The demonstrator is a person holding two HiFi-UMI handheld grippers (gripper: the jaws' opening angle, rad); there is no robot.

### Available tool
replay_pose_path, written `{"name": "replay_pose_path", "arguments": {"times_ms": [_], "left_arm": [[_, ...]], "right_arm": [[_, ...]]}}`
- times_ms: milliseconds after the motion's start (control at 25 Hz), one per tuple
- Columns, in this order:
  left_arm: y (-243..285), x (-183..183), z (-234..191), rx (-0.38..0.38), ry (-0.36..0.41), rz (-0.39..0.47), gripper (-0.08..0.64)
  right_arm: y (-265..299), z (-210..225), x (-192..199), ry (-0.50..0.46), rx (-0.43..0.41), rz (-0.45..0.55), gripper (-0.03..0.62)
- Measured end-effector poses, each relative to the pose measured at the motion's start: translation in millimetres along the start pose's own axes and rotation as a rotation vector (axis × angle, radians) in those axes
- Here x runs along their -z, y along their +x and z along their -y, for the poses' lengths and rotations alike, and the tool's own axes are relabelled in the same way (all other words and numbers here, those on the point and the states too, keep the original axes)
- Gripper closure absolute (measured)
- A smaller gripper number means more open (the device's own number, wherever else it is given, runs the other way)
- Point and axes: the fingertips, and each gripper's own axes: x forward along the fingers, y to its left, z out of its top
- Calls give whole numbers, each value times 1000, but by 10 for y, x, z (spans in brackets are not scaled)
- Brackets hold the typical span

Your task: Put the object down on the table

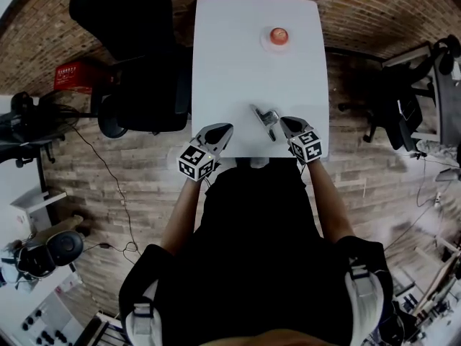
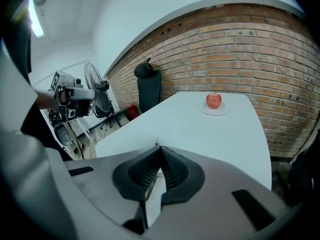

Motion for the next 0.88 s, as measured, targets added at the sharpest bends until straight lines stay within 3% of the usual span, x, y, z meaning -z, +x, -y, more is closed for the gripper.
{"name": "replay_pose_path", "arguments": {"times_ms": [880], "left_arm": [[158, 35, 139, 98, 44, -30, 538]], "right_arm": [[-385, -157, 69, 5, 66, 47, 595]]}}
